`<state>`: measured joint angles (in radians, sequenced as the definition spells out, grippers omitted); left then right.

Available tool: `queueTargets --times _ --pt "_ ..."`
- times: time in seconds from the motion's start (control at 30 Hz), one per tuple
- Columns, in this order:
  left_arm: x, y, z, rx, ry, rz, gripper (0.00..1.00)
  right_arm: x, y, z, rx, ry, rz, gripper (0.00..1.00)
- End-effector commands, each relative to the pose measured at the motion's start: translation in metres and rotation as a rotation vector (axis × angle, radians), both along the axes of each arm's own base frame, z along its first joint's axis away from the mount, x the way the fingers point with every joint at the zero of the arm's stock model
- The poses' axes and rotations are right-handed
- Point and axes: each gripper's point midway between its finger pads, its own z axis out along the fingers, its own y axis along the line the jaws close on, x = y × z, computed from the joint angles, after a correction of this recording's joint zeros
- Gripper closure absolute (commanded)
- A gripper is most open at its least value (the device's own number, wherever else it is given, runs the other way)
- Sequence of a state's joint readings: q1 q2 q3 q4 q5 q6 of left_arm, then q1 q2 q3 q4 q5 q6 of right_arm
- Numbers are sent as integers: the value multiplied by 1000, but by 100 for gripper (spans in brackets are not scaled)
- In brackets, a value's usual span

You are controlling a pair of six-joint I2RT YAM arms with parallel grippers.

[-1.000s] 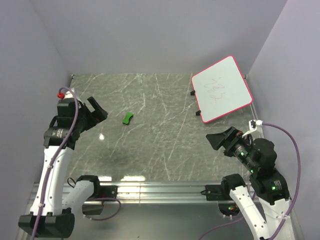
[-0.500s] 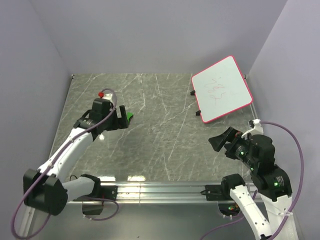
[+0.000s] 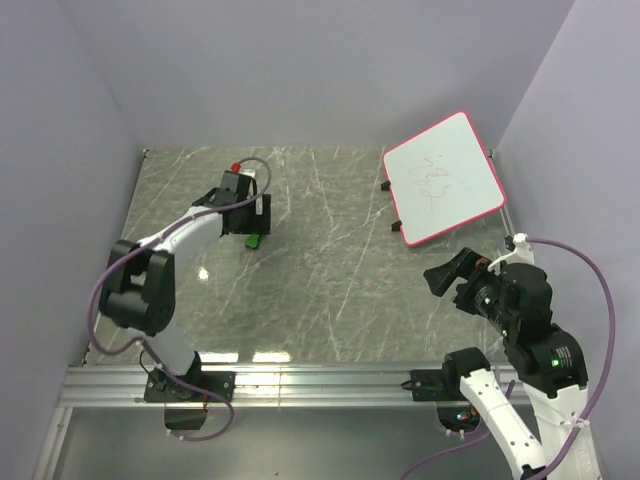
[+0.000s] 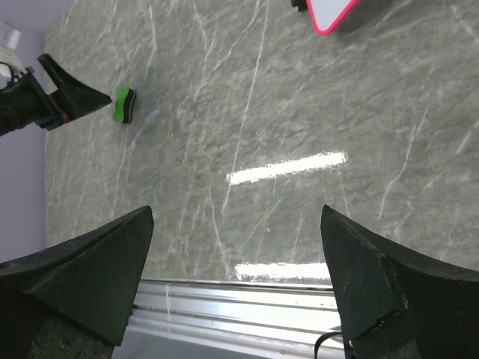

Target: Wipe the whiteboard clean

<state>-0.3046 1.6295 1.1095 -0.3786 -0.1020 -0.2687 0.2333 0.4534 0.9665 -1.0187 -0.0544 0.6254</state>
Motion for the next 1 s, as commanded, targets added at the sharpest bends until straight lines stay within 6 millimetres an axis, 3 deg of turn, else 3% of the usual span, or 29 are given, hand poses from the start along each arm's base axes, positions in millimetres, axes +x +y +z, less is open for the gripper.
queueTargets --times 0.0,0.03,0.2,0.27,0.3,0.4,0.43,0.6,0.63,0.7,0.73,0.8,0.83,0.9,0.97 --pt "36 -5 8 48 -61 -36 2 4 -7 14 -6 -28 -48 0" --pt "38 -5 -7 64 -23 -38 3 5 -10 15 -7 -34 -69 1" --pt "49 -14 -36 51 42 -52 14 13 -21 26 -27 -58 -139 1" --pt "53 -15 -40 53 55 -38 23 21 -29 45 -47 -93 -183 0" --pt "51 -12 -50 61 87 -25 25 22 -33 69 -43 -146 -202 0" --pt "51 -15 -56 35 98 -24 37 41 -48 95 -91 -166 -298 0" --pt "50 -18 -57 20 102 -33 41 46 -51 119 -87 -217 -316 0" --pt "39 -23 -71 -16 136 -39 66 108 -67 145 -210 -210 -439 0" --pt "37 -24 -73 -21 140 -34 71 128 -65 147 -224 -193 -444 0" --pt "35 -23 -77 -20 155 -24 95 151 -68 161 -210 -213 -468 0" --pt "34 -22 -77 -22 163 -12 100 171 -71 152 -215 -173 -480 0" --pt "36 -23 -71 -32 154 3 100 195 -71 155 -143 -170 -480 0" --pt "40 -25 -64 -40 141 7 100 214 -87 141 -126 -124 -520 0" --pt "44 -30 -49 -69 127 14 100 242 -94 131 -86 -99 -526 2" --pt "46 -35 -36 -88 114 18 100 258 -109 126 -102 -82 -557 2"
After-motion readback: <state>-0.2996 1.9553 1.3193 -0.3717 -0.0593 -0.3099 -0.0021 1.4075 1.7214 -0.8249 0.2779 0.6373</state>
